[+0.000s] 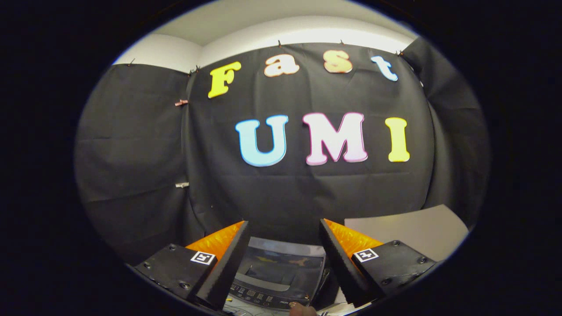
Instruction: Put the clothes into the washing machine and then close the washing machine lid.
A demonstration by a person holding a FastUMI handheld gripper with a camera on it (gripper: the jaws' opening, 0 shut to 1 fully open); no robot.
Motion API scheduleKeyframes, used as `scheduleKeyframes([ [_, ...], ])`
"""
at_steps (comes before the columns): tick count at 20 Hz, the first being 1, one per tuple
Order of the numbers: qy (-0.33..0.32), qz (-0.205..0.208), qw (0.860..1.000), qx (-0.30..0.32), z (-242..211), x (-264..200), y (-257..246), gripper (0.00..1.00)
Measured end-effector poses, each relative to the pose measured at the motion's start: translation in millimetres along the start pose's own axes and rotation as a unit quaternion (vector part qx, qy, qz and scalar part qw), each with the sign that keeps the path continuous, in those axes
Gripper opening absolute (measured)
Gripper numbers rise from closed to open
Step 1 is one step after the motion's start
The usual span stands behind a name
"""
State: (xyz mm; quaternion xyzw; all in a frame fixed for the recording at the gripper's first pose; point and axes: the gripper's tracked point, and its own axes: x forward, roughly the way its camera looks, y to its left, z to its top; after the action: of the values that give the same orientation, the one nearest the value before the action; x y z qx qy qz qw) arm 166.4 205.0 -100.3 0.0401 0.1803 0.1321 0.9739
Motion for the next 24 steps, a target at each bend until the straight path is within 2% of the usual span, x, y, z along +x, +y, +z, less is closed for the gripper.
scheduleKeyframes([
  [4, -0.065, -0.008, 0.998, -0.019, 39.0, -51.2, -20.0, 0.98],
  [11, -0.126, -0.022, 0.991, -0.042, 69.2, -128.3, -57.6, 0.98],
  [16, -0.152, -0.055, 0.986, -0.047, 67.6, -175.4, -89.8, 0.98],
  [20, -0.156, -0.057, 0.985, -0.052, 57.3, -195.6, -95.9, 0.98],
  [24, -0.171, -0.087, 0.98, -0.043, 57.3, -213.5, -115.2, 0.98],
])
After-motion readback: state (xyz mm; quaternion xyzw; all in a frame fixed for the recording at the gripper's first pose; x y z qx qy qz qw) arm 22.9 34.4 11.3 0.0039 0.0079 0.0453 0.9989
